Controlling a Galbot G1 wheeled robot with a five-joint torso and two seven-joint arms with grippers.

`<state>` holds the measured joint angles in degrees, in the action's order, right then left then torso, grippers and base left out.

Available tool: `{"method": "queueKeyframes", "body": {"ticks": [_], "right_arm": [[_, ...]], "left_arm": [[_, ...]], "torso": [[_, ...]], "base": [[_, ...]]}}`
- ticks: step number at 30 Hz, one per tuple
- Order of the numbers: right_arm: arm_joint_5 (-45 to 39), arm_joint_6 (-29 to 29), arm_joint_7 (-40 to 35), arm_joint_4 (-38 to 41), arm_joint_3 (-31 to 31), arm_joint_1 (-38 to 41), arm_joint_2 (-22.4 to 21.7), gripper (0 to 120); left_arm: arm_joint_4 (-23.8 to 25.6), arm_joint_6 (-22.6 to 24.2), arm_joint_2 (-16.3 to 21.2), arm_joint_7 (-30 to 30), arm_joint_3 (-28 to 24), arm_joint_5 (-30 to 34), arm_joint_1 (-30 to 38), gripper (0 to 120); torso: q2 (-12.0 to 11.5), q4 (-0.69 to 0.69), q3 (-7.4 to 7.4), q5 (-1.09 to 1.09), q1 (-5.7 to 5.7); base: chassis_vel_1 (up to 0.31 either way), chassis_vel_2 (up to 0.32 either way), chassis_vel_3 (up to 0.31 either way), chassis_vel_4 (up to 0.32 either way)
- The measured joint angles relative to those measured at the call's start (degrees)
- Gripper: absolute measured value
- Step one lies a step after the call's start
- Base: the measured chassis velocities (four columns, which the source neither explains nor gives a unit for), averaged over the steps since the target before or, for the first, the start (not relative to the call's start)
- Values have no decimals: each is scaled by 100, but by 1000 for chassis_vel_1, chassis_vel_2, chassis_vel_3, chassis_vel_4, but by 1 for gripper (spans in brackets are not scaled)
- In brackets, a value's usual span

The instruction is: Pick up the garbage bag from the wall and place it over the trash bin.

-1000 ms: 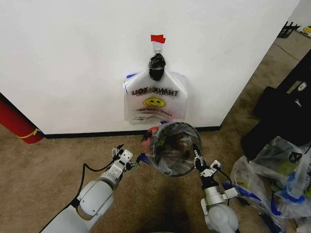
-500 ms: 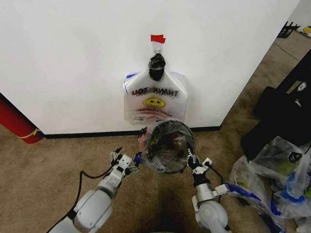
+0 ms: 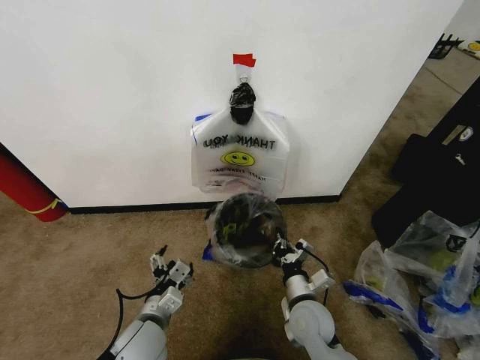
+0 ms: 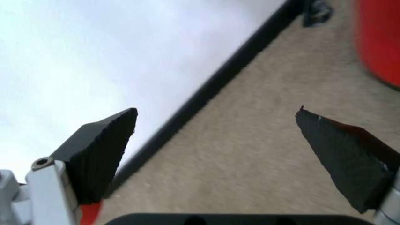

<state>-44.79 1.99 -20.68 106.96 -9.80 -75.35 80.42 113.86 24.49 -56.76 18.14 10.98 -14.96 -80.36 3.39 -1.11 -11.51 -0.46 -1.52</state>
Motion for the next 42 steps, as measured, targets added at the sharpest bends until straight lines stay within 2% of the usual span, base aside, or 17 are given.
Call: {"method": "queueKeyframes", "body": {"ticks": [7,21,33,37,42], "right_arm": [[-51,595,-404,211,99,28,-73,0],[34,908,-389,-37,211,151,-89,0],[121,945,-239,-24,229,133,-84,0],[120,951,-237,-13,220,125,-85,1],[142,1083,-284,133,191,88,-126,13]], "left_arm": [[-27,-4,-12,14,11,-13,97,100],[54,-21,-56,15,-50,43,74,100],[58,-149,-33,40,-41,61,45,100],[77,-150,-19,41,-49,72,60,100],[91,-140,-2,37,-64,87,83,100]], "torso": [[0,1,0,1,0],[3,-1,2,-2,1],[1,2,0,2,0],[1,2,0,2,0],[-1,3,-2,3,0]], "base": [[0,0,0,0],[0,0,0,0],[0,0,0,0],[0,0,0,0],[0,0,0,0]]}}
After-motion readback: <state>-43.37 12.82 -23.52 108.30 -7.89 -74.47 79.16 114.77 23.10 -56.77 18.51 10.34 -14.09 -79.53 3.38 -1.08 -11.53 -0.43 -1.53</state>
